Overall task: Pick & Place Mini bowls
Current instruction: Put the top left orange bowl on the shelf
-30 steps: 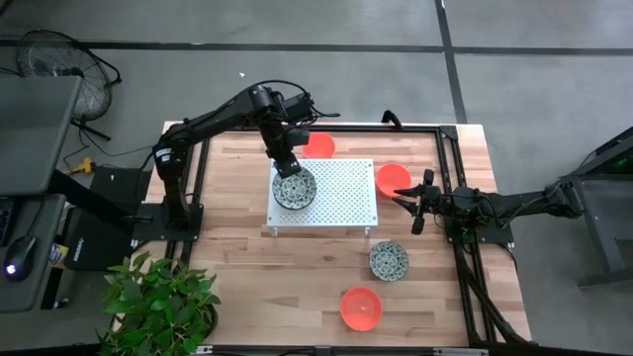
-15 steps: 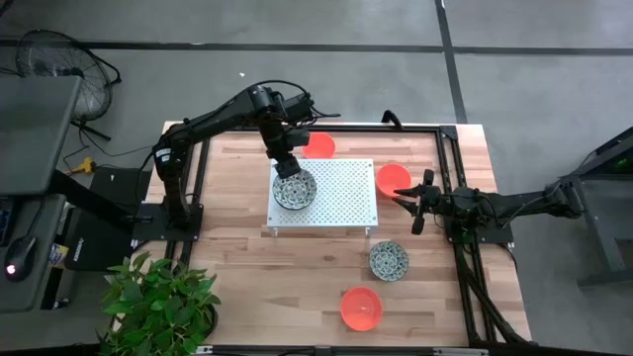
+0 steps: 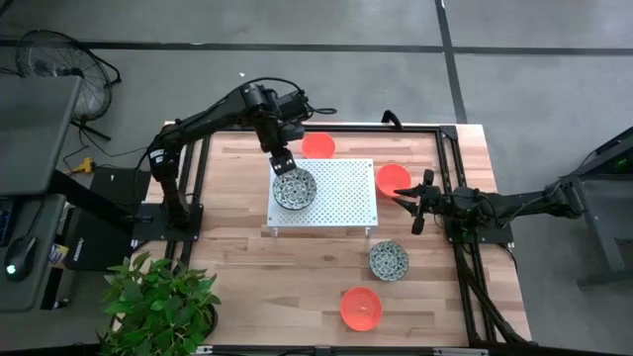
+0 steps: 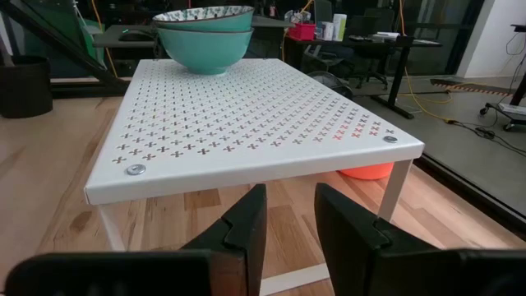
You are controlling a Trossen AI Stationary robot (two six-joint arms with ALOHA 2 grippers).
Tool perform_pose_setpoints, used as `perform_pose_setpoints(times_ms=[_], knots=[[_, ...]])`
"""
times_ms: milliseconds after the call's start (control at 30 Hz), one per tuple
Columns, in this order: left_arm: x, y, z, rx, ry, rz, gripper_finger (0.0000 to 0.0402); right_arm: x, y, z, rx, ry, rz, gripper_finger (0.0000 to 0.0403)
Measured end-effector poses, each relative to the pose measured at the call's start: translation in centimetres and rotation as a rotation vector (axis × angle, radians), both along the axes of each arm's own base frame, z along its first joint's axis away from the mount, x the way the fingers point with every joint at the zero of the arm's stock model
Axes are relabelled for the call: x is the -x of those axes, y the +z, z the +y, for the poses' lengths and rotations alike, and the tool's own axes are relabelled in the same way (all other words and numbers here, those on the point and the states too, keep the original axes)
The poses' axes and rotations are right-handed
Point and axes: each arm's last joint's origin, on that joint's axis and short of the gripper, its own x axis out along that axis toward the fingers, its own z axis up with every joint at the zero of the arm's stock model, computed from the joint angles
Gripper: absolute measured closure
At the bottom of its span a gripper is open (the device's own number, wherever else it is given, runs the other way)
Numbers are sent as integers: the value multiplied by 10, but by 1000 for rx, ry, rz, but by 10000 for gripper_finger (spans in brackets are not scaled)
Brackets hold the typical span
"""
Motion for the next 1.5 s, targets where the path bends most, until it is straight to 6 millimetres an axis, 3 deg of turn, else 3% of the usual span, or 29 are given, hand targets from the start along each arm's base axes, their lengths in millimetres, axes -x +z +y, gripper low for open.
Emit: perform_pose_setpoints(times_ms=[400, 733, 1000, 1233, 1500], knots=[[3, 3, 5, -16, -9, -19, 236, 0, 0, 0, 0, 0, 0, 309], [-3, 10, 38, -151, -132, -228, 236, 0, 0, 0, 0, 0, 0, 309], [3, 14, 68, -300, -164, -259, 236, 0, 0, 0, 0, 0, 0, 309], [2, 6, 99, -340, -216, -326, 236, 0, 0, 0, 0, 0, 0, 309], [4, -16, 134, -283, -193, -341, 236, 0, 0, 0, 0, 0, 0, 309]])
